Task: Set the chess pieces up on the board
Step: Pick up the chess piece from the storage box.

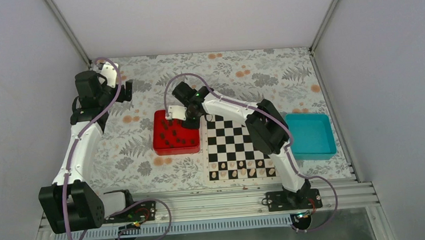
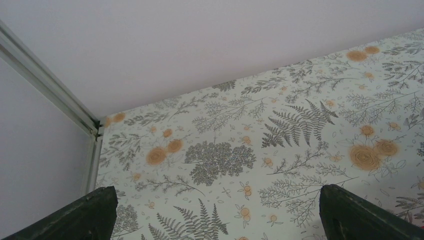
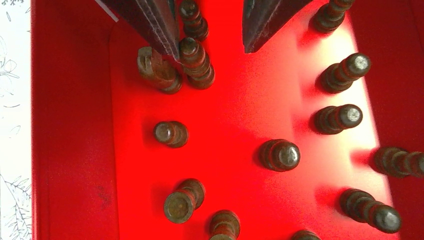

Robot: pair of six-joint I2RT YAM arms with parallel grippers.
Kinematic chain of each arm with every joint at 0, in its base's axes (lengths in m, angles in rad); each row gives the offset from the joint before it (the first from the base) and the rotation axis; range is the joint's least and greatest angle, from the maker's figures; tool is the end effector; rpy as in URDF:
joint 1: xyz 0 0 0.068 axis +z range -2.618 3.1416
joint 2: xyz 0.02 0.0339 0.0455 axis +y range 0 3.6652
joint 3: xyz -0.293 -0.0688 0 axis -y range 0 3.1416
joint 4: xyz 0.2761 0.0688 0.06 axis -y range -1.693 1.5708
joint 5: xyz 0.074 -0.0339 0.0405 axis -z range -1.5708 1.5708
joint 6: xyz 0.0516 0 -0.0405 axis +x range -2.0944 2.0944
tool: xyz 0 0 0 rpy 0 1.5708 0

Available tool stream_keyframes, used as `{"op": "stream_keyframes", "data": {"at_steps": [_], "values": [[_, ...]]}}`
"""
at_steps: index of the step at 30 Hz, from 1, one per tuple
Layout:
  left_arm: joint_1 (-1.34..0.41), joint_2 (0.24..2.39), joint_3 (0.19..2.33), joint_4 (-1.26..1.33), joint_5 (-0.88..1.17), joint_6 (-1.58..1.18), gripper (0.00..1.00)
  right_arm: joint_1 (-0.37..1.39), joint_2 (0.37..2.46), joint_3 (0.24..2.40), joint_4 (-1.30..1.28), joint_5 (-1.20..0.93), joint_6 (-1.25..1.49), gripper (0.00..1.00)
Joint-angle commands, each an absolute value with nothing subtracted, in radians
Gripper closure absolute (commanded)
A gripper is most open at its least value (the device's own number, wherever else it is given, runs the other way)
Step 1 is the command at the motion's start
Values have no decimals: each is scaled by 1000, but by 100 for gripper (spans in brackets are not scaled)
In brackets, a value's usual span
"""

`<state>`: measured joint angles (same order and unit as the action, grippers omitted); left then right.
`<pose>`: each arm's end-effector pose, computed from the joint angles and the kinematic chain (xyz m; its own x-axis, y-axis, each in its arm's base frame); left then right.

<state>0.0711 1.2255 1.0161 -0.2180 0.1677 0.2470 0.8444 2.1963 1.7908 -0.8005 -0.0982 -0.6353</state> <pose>0.3168 0.0139 0.3387 -0.3810 0.2145 -0.8993 0.1801 0.9713 0.1554 0.3374 0.3874 0.1801 -0.0441 -0.9388 -0.3415 -0.9857 0.0965 -0.1380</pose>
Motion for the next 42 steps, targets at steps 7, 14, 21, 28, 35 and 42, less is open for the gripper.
{"op": "stream_keyframes", "data": {"at_steps": [7,14,21,28,35,42], "values": [[79,1206,1011,-204,184,249,0,855,2181,1784,-783,-105,-638,66],[83,1207,1009,-202,188,249,0,855,2218,1813,-792,-113,-639,67],[87,1208,1008,-201,193,251,0,856,2242,1831,-798,-126,-637,67],[92,1207,1006,-201,197,250,0,857,2258,1838,-799,-132,-636,66],[94,1207,1006,-201,199,249,0,856,2255,1841,-794,-130,-632,79],[95,1202,1008,-202,199,247,0,855,2216,1859,-806,-148,-621,91]]}}
